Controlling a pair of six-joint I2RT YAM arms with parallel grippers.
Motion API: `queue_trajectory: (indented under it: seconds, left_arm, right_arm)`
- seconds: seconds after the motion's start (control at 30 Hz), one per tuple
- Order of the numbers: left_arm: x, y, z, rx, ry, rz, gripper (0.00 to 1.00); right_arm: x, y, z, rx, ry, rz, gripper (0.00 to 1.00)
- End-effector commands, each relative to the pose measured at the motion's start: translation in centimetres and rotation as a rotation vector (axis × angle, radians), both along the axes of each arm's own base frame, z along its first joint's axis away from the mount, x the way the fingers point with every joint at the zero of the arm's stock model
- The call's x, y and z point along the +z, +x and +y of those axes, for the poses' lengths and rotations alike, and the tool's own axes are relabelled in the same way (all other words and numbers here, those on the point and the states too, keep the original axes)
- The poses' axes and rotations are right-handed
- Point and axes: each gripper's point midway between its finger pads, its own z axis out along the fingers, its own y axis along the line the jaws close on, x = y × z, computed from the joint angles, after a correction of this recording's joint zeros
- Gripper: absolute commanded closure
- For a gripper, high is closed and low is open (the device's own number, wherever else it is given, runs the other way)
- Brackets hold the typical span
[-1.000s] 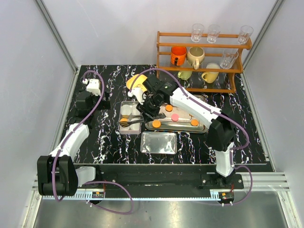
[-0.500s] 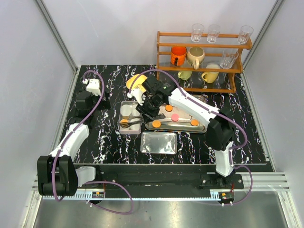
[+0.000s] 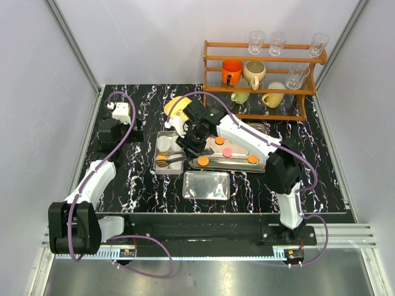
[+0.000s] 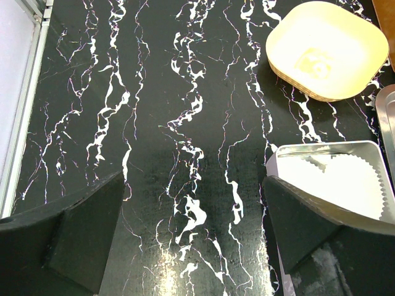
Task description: Pack the cookies
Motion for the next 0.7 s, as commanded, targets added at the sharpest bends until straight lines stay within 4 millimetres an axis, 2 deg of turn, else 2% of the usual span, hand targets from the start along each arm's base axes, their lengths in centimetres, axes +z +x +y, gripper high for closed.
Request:
queue_trajectory:
  seconds: [0.0,0.3,0.67]
  left_arm:
    - [2.16,0.87,0.21,0.003,0.002,-0.084,0.01]
    - [2.13,0.8,0.08,-0.006,0.002,-0.084,0.01]
    - [2.1,0.64,-0.08,-0.014,0.0,-0.083,0.01]
  right_arm:
    - [0.83,0.79,1.26,0.021,0.032,-0.062,0.79]
    - [0.77,1.04,1.17,0.013,0.027,-0.07,0.62]
    - [1.0,1.16,1.23,0.003,0.03,-0.079,0.49]
